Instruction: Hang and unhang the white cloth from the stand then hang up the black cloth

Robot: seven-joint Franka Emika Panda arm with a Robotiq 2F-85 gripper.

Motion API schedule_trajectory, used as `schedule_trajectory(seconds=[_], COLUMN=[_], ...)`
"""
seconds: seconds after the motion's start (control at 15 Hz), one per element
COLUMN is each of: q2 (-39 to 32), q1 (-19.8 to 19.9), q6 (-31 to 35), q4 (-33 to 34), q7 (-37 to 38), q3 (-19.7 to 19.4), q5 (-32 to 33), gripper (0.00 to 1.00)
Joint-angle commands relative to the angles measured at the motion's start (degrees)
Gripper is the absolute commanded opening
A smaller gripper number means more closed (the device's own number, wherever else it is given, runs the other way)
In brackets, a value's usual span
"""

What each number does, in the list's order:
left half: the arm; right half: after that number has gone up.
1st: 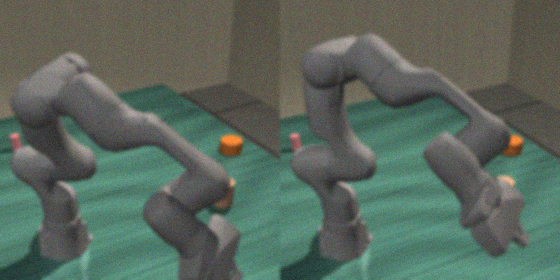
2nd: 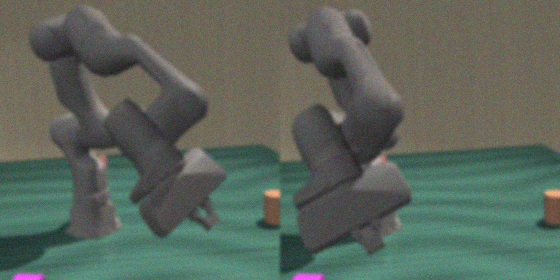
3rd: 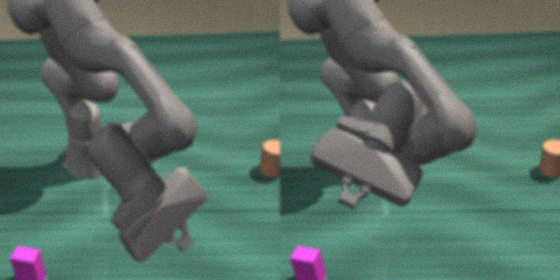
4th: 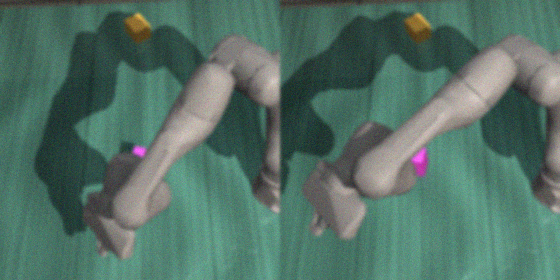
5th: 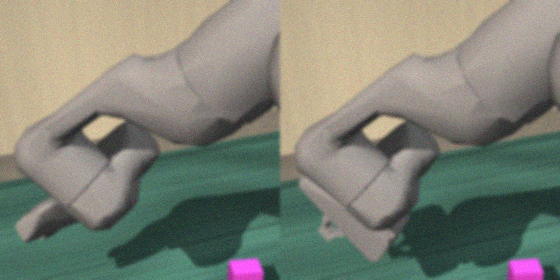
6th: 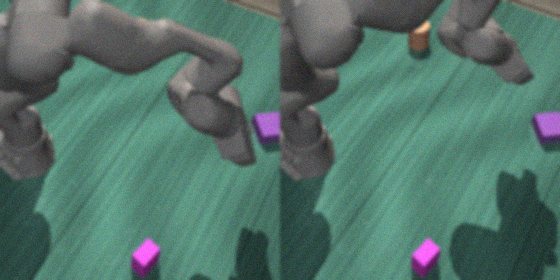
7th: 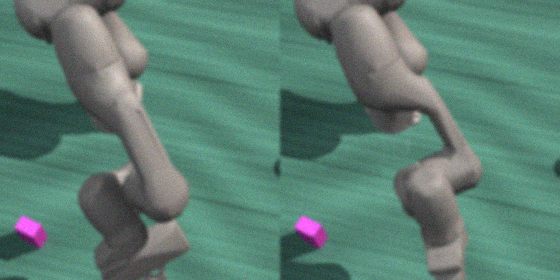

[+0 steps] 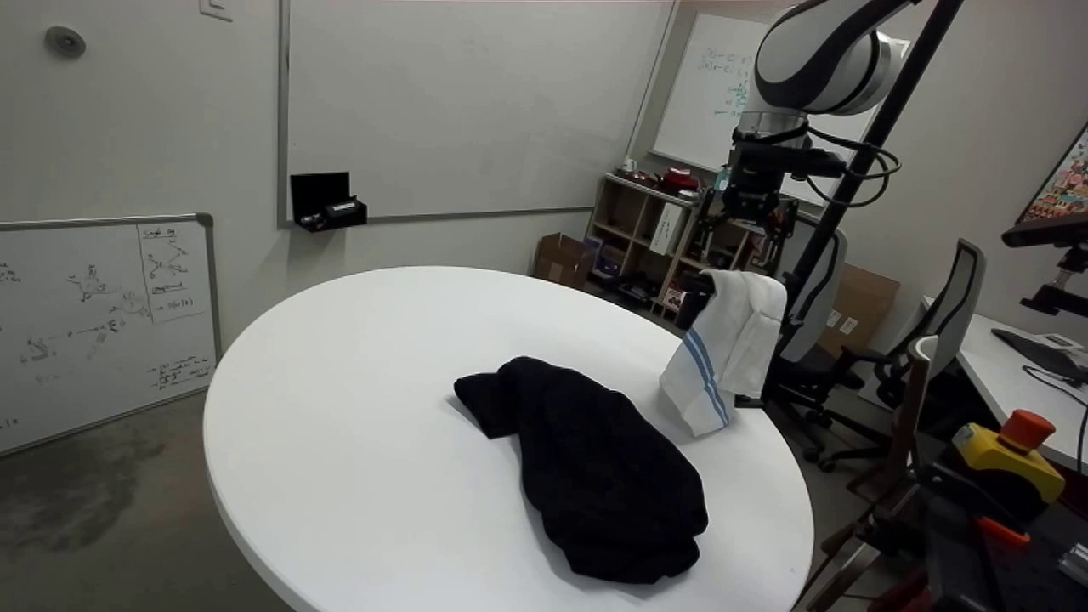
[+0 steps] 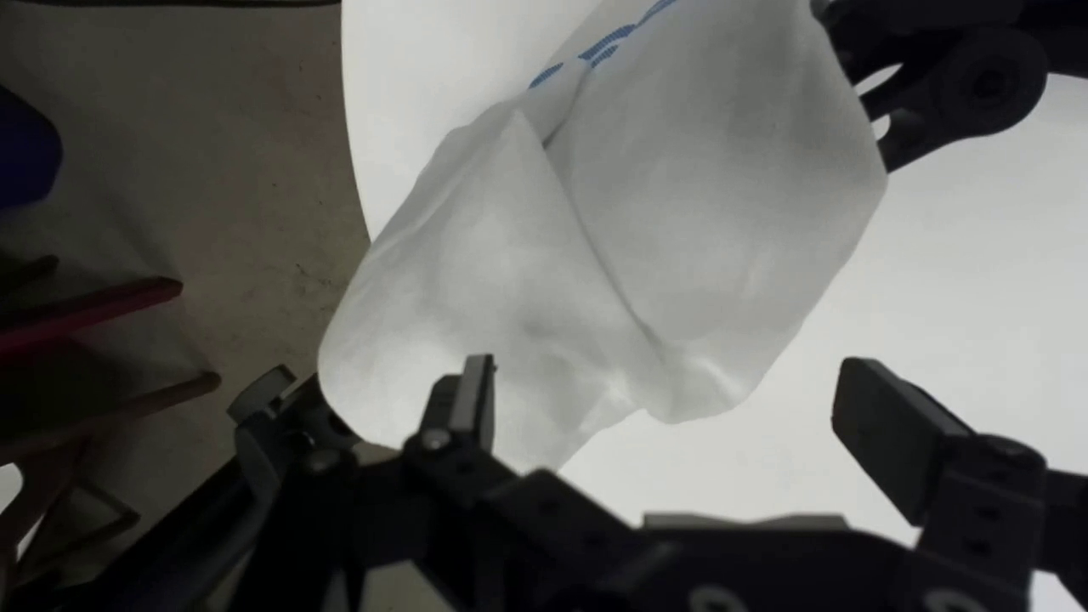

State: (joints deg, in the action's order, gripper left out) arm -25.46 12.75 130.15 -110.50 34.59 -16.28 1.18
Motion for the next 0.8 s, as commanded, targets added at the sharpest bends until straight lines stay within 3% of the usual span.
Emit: schedule_trajectory(seconds=[0.0,0.47,0.53,0.6,0.73], q2=[-1.08,-1.97,-2.04,-2.1,-2.2], q1=[-1.46,-2.58,-2.77,-2.9,-3.14], q6=[3.62,2.41,2.16,1.94,1.62], q4=[-1.22,-1.88,-2.0,-2.05,-2.08], q7=[2.71,4.52,4.51,4.47,4.43], q3=[-1.5,-2.73,-2.88,-2.97,-3.12], q5=[0.14,1.55,1.85,2.02,2.34], gripper=[1.0,1.0,0.76,0.74,0.6])
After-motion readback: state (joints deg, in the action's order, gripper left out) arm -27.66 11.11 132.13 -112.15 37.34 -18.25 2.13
